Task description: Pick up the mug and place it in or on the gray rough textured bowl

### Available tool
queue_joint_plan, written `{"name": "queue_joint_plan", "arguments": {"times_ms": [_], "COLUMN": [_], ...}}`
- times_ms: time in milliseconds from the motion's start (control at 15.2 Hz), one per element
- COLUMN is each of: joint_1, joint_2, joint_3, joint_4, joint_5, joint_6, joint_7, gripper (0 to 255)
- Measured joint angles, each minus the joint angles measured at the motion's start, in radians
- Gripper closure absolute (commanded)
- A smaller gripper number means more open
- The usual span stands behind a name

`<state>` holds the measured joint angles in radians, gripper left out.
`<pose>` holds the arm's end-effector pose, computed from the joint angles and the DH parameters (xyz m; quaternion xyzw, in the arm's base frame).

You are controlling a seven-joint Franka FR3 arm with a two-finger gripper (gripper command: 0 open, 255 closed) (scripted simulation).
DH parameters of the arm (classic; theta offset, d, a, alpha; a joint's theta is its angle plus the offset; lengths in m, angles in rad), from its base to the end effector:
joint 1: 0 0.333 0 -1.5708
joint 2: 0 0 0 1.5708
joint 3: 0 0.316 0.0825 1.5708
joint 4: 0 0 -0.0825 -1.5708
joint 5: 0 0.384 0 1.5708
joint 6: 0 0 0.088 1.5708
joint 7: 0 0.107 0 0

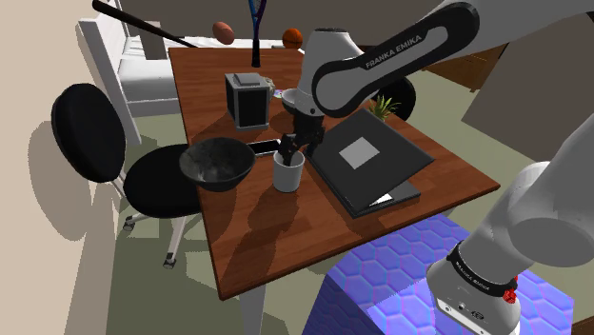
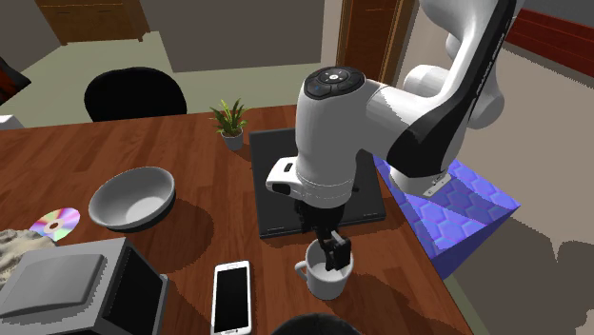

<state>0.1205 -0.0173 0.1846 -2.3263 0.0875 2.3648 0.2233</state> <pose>0.4865 0.1544 0.3509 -0.9991 -0.0106 -0.0190 0.0361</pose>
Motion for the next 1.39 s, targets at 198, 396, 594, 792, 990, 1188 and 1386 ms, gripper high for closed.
{"name": "queue_joint_plan", "arguments": {"times_ms": [198, 396, 594, 792, 990, 1188, 1386], "joint_1": [0.0, 0.0, 0.0, 0.0, 0.0, 0.0, -0.001], "joint_2": [0.001, 0.001, 0.001, 0.001, -0.009, -0.03, -0.058], "joint_3": [0.0, 0.0, 0.0, 0.0, 0.0, -0.001, -0.002], "joint_4": [0.0, 0.0, 0.0, 0.0, 0.005, 0.025, 0.037], "joint_5": [0.0, 0.0, 0.0, 0.0, 0.001, 0.003, 0.007], "joint_6": [0.001, 0.001, 0.001, 0.001, -0.014, -0.054, -0.094], "joint_7": [0.0, 0.0, 0.0, 0.0, 0.001, 0.001, -0.001], "gripper": [255, 255, 255, 255, 255, 255, 255]}}
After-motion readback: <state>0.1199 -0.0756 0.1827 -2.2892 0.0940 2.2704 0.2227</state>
